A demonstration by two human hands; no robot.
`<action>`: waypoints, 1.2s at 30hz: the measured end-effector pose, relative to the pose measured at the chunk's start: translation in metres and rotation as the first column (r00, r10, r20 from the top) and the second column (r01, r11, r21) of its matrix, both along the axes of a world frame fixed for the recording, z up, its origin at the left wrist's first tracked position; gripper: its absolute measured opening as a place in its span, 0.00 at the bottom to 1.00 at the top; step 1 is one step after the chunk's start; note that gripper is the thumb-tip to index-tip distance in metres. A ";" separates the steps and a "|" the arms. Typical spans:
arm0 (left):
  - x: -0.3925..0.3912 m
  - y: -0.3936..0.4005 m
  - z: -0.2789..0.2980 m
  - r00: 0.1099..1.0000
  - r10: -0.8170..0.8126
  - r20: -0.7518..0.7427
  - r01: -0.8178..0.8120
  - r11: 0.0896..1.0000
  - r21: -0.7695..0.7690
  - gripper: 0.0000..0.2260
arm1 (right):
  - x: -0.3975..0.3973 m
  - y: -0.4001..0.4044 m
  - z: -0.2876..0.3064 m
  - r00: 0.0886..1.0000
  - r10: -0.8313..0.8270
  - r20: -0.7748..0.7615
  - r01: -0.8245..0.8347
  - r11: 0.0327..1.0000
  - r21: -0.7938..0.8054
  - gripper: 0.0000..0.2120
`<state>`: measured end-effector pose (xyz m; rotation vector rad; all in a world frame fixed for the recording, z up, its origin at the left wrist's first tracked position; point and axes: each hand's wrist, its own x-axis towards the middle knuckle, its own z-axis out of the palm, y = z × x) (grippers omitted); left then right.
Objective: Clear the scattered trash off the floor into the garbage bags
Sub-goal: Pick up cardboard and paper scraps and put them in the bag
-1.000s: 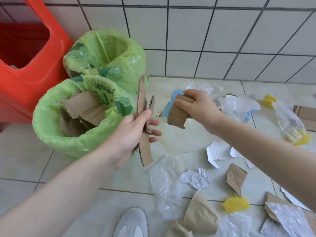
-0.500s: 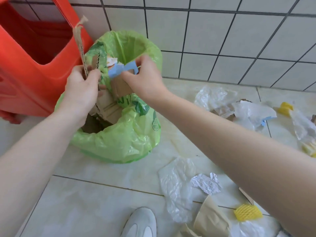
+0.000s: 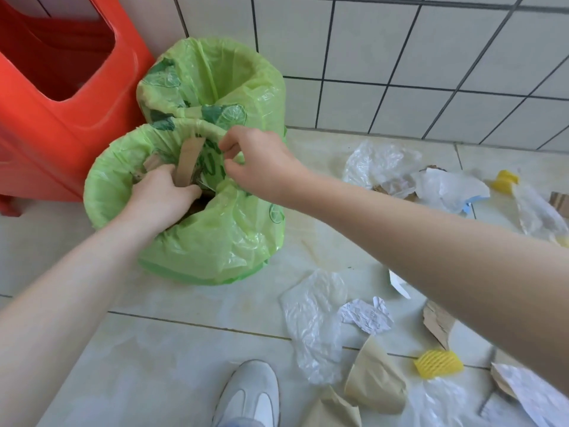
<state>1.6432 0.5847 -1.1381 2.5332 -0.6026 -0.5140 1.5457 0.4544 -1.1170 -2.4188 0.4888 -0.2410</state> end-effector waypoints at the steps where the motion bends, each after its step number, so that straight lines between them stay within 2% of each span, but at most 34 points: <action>1: -0.002 -0.001 0.001 0.997 -0.017 0.071 0.016 1.000 0.021 0.21 | -0.010 -0.003 0.001 1.000 0.009 0.003 -0.009 1.000 -0.021 0.15; 4: -0.016 -0.007 0.011 0.976 -0.047 0.211 0.057 0.997 -0.042 0.24 | -0.042 -0.016 -0.003 1.000 0.009 -0.015 -0.010 0.999 -0.042 0.15; 8: -0.052 -0.031 0.020 0.920 -0.128 0.371 0.213 0.957 -0.198 0.19 | -0.097 -0.031 -0.018 0.993 -0.009 -0.118 0.005 0.999 -0.033 0.14; 11: -0.086 -0.051 0.014 0.893 -0.212 0.397 0.329 0.909 -0.255 0.17 | -0.142 -0.039 -0.035 0.977 -0.035 -0.211 0.027 0.999 -0.039 0.13; 15: -0.135 -0.062 -0.014 0.863 -0.375 0.338 0.467 0.848 -0.252 0.16 | -0.207 -0.039 -0.059 0.918 -0.031 -0.395 0.013 0.999 -0.047 0.14; 21: -0.204 -0.040 -0.067 0.755 -0.631 0.178 0.655 0.741 -0.149 0.15 | -0.283 -0.011 -0.099 0.811 -0.028 -0.585 0.010 0.999 -0.034 0.16; 25: -0.235 -0.010 -0.094 0.700 -0.713 0.026 0.713 0.697 -0.071 0.15 | -0.290 0.000 -0.137 0.792 -0.036 -0.610 -0.006 0.998 -0.066 0.23; 27: -0.244 0.002 -0.106 0.662 -0.742 -0.105 0.746 0.666 -0.005 0.15 | -0.287 0.001 -0.156 0.776 -0.024 -0.631 -0.056 0.993 -0.106 0.28; 29: -0.249 0.013 -0.116 0.586 -0.771 -0.250 0.804 0.591 0.062 0.16 | -0.285 0.002 -0.172 0.765 -0.028 -0.643 -0.108 0.979 -0.171 0.31; 31: -0.252 0.021 -0.123 0.506 -0.801 -0.321 0.859 0.502 0.101 0.18 | -0.283 0.002 -0.182 0.772 -0.053 -0.633 -0.129 0.963 -0.238 0.33; 36: -0.260 0.038 -0.130 0.370 -0.873 -0.319 0.925 0.316 0.210 0.25 | -0.278 0.006 -0.190 0.768 -0.127 -0.628 -0.160 0.911 -0.380 0.28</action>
